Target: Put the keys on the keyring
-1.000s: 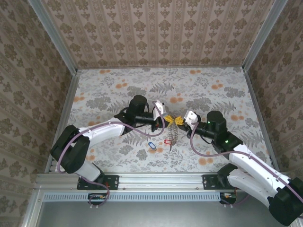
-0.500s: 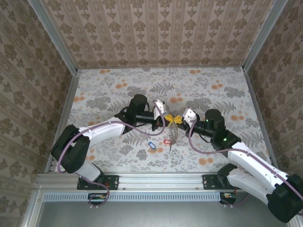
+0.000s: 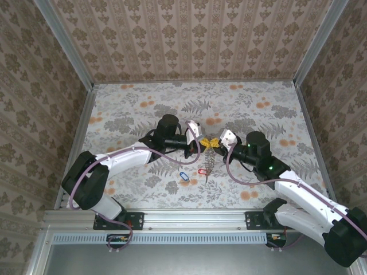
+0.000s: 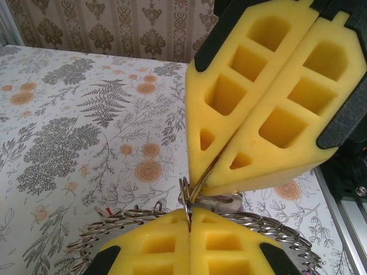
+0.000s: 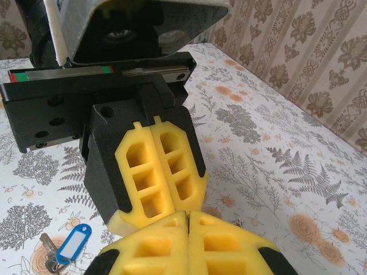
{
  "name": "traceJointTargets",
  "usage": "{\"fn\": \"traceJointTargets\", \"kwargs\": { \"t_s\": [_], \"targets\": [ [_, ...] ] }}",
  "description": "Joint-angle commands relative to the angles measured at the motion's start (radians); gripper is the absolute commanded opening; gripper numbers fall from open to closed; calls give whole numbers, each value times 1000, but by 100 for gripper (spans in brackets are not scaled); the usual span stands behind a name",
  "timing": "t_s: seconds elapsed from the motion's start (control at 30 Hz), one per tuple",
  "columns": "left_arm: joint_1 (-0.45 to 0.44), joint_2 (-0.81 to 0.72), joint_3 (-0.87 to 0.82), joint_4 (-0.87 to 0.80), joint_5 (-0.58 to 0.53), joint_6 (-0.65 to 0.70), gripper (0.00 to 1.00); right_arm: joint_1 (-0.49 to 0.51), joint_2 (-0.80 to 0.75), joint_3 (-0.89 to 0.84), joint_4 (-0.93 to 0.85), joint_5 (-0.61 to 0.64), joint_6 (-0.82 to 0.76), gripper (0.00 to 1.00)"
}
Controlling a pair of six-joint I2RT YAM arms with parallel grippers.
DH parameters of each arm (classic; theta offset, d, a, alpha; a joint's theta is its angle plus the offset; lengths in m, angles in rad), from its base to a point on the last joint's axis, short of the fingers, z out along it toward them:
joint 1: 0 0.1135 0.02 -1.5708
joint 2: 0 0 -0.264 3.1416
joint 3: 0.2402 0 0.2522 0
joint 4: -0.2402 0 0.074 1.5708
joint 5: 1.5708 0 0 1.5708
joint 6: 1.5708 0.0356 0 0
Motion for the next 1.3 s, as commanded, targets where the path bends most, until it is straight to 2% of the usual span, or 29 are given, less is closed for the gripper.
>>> {"fn": "traceJointTargets", "kwargs": {
  "t_s": [0.0, 0.53, 1.0, 1.27],
  "targets": [
    [-11, -3, 39, 40, 43, 12, 0, 2, 8, 38, -28, 60, -20, 0],
    [-13, -2, 25, 80, 60, 0, 0, 8, 7, 47, -57, 234, 17, 0],
    [-20, 21, 22, 136, 56, -18, 0, 14, 35, 79, -102, 263, 75, 0],
    [-20, 26, 0, 201, 47, -33, 0, 12, 58, 92, -146, 218, 117, 6]
  ]
}}
